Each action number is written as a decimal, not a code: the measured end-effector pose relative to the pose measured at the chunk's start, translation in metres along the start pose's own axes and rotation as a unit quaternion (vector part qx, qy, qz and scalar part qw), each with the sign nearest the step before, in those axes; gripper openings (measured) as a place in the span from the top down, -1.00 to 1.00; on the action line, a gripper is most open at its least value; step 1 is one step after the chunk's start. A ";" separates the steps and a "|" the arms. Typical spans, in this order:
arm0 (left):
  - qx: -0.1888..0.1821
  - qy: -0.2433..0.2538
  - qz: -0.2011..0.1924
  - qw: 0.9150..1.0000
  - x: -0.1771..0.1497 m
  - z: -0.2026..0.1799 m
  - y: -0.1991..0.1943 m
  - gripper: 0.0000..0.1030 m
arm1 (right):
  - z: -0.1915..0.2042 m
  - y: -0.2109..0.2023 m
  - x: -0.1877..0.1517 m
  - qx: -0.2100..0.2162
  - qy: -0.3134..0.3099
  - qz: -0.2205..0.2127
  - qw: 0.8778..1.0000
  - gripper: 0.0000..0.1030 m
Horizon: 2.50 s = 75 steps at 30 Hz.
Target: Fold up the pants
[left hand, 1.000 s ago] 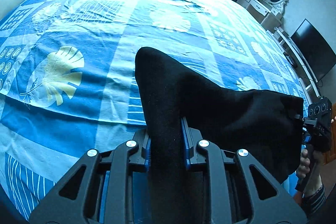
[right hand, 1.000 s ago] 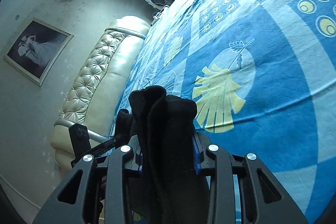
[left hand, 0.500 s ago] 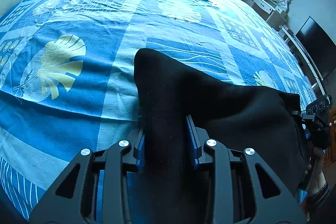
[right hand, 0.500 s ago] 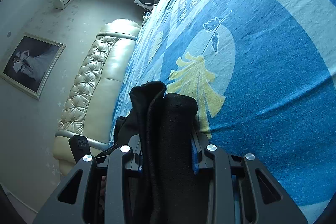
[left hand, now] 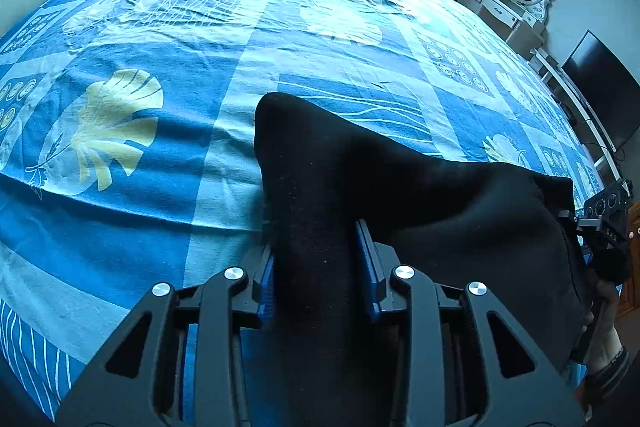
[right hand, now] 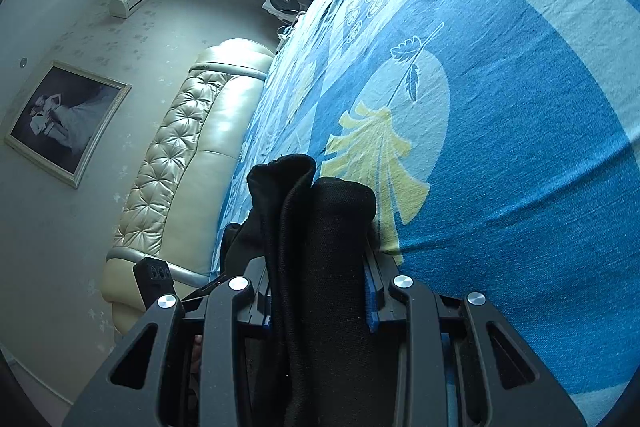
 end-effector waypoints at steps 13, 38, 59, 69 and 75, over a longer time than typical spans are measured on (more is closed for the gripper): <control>-0.066 -0.029 0.013 0.997 -0.015 0.009 -0.018 -0.33 | 0.006 -0.020 -0.002 0.020 0.043 -0.009 0.999 -0.05; -0.232 -0.192 0.061 0.952 -0.114 0.008 -0.058 -0.69 | 0.024 -0.050 -0.077 -0.086 -0.007 0.036 0.996 -0.57; -0.102 -0.098 0.048 0.989 -0.115 -0.009 -0.085 0.40 | 0.029 -0.063 -0.098 -0.073 0.005 0.050 0.996 0.29; -0.098 -0.102 0.054 0.988 -0.127 -0.005 -0.093 0.40 | 0.030 -0.073 -0.116 -0.070 0.011 0.057 0.996 0.29; -0.095 -0.098 0.049 0.989 -0.134 -0.003 -0.097 0.40 | 0.031 -0.074 -0.121 -0.069 0.013 0.059 0.996 0.29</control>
Point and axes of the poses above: each gripper's, at about its wrist camera, not at the fingertips, and y roughly the way its jaws point, z to its left, x to its top, the point moved 7 cm from there along y, roughly the way its jaws point, and after that the axes turned 2 degrees about x, right-handed, at the moved point
